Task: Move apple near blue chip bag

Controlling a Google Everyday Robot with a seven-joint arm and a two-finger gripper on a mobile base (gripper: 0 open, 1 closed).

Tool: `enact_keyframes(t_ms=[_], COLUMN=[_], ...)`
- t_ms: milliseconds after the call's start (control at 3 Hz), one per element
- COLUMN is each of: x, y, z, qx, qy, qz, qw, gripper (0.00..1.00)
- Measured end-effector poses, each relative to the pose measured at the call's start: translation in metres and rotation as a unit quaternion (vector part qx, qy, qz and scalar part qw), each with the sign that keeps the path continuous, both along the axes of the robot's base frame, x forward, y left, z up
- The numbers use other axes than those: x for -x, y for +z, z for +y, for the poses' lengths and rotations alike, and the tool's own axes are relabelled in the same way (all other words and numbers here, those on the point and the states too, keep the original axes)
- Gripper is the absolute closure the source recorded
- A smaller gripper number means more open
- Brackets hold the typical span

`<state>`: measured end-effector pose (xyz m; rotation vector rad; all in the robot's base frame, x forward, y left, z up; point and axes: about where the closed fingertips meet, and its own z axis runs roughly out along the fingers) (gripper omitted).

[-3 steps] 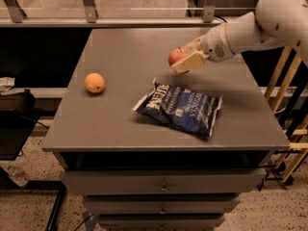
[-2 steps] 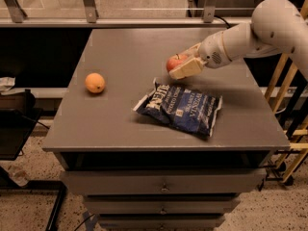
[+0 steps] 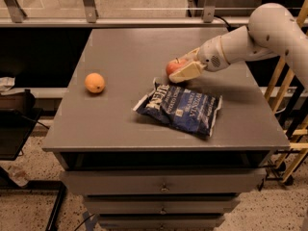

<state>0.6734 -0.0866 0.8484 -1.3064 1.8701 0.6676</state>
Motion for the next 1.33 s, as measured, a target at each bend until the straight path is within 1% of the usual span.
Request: enact_keyframes(t_ms=[333,1333], x=[-0.0004,-0.0005], y=[0.0002,-0.0049], z=[-0.0033,0.0046], qx=[0.003,0.002], qy=[-0.001,0.005], qz=[0.005,0.009], qw=[1.0,0.9999], gripper=[0.84,0.14])
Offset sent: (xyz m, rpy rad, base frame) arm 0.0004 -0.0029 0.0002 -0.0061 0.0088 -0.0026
